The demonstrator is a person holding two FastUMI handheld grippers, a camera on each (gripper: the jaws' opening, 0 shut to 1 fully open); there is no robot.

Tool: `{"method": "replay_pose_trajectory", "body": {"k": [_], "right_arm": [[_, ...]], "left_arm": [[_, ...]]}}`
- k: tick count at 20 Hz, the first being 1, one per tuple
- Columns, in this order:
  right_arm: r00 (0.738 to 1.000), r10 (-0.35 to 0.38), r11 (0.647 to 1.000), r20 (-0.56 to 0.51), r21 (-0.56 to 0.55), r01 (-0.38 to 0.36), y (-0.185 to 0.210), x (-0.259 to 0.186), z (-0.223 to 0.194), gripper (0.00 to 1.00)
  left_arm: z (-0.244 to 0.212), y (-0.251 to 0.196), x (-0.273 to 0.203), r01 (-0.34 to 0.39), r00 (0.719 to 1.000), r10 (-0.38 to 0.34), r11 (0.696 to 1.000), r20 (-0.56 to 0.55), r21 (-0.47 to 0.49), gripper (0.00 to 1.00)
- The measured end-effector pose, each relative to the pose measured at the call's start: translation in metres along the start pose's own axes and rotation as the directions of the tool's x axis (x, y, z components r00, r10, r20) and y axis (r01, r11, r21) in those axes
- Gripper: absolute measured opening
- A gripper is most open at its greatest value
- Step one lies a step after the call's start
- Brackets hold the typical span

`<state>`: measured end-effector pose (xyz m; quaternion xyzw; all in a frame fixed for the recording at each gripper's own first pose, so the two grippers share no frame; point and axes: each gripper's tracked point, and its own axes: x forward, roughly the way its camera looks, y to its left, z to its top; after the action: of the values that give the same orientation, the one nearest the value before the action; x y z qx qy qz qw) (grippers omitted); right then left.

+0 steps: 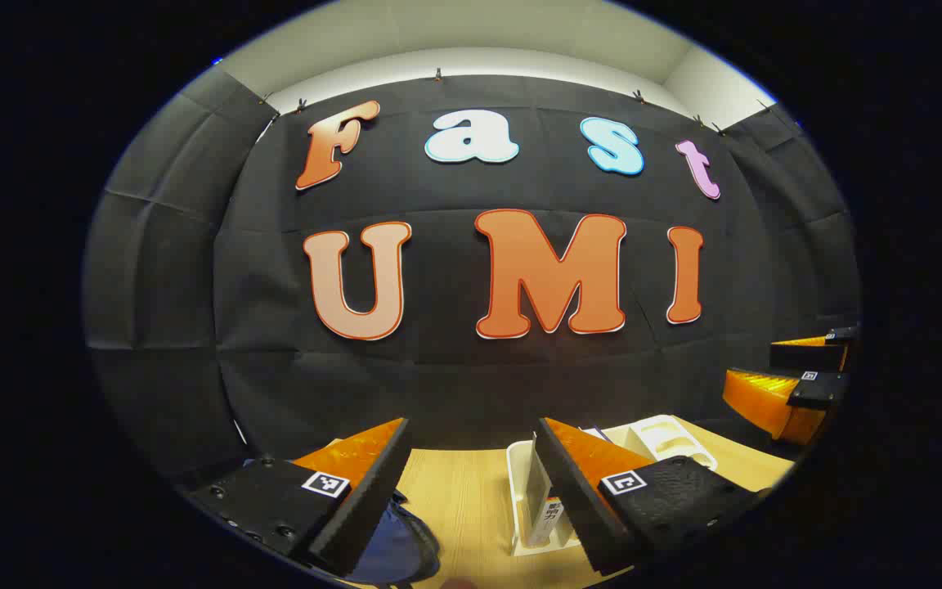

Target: Open the schoolbag, grab two books from the bookshelf and put them into the schoolbag.

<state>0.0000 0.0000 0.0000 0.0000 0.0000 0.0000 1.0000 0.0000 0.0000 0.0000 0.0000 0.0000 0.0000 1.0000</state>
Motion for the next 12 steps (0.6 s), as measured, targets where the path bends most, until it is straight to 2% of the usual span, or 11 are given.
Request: {"method": "replay_pose_trajectory", "body": {"k": [2, 3, 4, 12], "right_arm": [[1.0, 0.0, 1.0, 0.0, -0.017, 0.0, 0.003, 0.002, 0.001, 0.98], [1.0, 0.0, 1.0, -0.001, -0.02, 0.0, 0.003, 0.003, 0.001, 0.98], [1.0, 0.003, 1.0, -0.005, -0.016, -0.003, 0.005, 0.004, -0.001, 0.98], [1.0, 0.009, 1.0, -0.02, -0.008, -0.009, 0.005, 0.013, -0.002, 0.98]], "left_arm": [[0.001, 0.001, 0.003, 0.007, 1.0, -0.007, 1.0, 0.006, 0.0, 0.95], [0.0, 0.0, 0.004, 0.01, 1.0, -0.01, 1.0, 0.003, 0.001, 0.99], [-0.002, 0.0, 0.004, 0.011, 1.0, -0.011, 1.0, 0.001, -0.001, 0.95], [-0.001, -0.001, 0.008, 0.015, 1.0, -0.015, 1.0, -0.003, 0.013, 0.95]]}}
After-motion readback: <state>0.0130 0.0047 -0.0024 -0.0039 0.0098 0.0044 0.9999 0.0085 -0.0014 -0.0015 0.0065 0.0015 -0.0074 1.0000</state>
